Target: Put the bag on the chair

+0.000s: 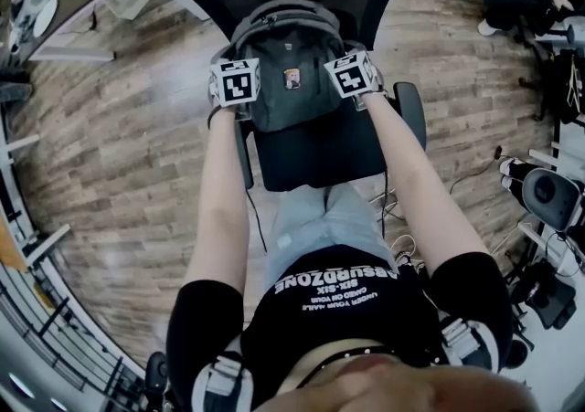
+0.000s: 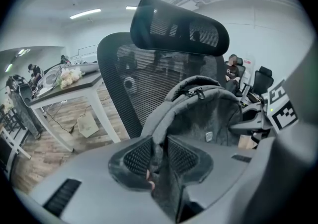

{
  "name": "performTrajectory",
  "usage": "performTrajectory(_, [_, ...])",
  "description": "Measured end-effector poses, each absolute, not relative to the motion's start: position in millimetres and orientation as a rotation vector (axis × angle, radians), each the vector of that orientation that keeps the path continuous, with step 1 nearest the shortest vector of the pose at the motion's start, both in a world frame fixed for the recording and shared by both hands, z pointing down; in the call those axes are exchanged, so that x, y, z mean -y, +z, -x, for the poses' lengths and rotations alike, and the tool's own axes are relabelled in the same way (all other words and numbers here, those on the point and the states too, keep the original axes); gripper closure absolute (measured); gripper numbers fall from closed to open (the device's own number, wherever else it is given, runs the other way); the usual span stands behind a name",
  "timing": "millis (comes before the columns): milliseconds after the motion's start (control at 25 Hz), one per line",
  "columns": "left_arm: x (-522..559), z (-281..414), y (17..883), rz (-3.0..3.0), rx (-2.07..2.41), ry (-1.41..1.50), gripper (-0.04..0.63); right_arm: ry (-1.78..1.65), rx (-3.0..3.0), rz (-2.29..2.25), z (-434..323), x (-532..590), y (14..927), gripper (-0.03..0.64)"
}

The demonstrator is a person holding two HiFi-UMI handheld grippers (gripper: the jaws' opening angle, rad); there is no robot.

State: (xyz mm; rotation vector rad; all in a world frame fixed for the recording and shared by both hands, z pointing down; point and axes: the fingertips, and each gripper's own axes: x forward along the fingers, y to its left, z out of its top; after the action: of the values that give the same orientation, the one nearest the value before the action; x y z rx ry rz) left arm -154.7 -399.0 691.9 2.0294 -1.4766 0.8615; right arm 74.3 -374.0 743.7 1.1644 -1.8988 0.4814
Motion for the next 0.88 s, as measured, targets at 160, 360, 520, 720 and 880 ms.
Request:
performTrajectory(160, [403.0, 159.3, 694.0, -2.016, 1.464, 0.841, 0.491, 0.474, 1.893, -1.155, -70.4, 375.9, 744.3, 0.515])
performTrajectory(360, [393.6, 156.3, 684.3, -2.080, 1.459, 0.806, 0.489, 0.505, 1.858, -1.105, -67.3, 366.4, 742.4, 0.425])
performTrajectory(520, [382.4, 151.1, 661.5, -2.097, 1.502, 0.729, 0.466, 0.554, 1.926, -1.153, -64.9, 355.8, 720.2, 0.359])
performTrajectory(720, [367.1, 142.3, 613.4, -2.214, 1.540, 0.667, 0.463, 0.588, 2.061, -1.323, -63.2, 350.9, 664.5, 0.354])
performTrajectory(880, [341.9, 127.3, 581.5, -2.324, 1.446, 0.639, 0.465, 0.568, 2.175, -1.309, -44.9, 329.0, 619.1, 0.365])
